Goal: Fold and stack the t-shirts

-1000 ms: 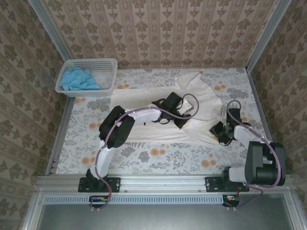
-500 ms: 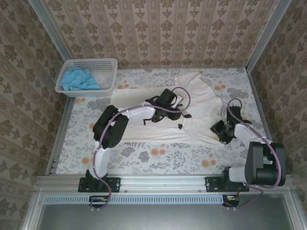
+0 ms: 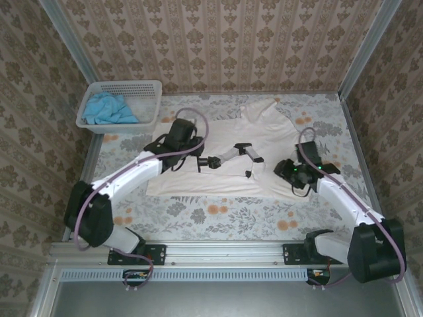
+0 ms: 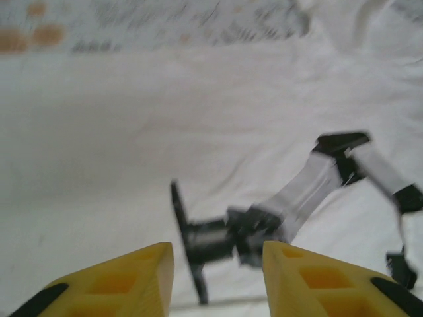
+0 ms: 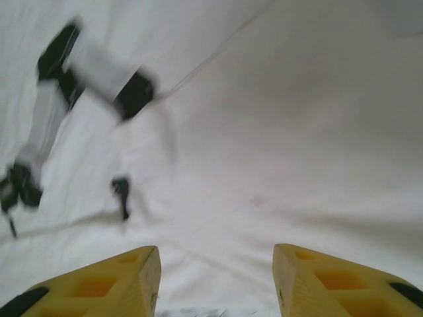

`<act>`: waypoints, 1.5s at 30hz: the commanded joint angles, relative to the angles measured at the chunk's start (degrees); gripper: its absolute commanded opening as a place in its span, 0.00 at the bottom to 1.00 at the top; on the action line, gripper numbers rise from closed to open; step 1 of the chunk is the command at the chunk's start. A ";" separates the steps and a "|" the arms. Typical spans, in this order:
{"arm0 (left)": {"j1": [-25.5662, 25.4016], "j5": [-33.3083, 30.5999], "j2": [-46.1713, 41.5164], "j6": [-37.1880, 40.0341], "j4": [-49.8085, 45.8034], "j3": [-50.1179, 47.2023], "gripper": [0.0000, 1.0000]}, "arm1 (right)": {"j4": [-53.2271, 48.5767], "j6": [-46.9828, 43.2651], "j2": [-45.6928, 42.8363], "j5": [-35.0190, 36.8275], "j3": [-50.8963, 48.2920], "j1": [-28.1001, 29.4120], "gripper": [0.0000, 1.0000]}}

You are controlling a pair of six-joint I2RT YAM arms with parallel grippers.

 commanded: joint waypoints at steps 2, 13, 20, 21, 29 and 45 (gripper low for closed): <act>0.89 3.54 -5.01 -5.41 -4.35 -9.60 0.36 | -2.28 2.12 4.57 1.81 2.03 9.11 0.47; 4.21 0.17 -3.98 -15.26 -0.25 -22.07 0.31 | -5.46 4.89 16.63 6.53 6.06 13.47 0.40; 5.50 -7.29 -7.16 -20.54 -2.77 -28.45 0.31 | -7.50 8.65 20.44 10.70 4.70 13.45 0.39; 5.64 -8.26 -8.17 -21.24 -3.40 -29.17 0.32 | -6.70 9.57 19.84 10.93 3.45 13.47 0.40; 6.74 -10.29 -15.96 -23.31 -6.04 -34.25 0.32 | -4.17 13.58 17.95 8.78 -3.57 13.47 0.41; 4.59 -12.31 -32.55 -23.61 -17.41 -31.86 0.35 | -6.76 15.36 4.19 6.99 -9.45 14.53 0.51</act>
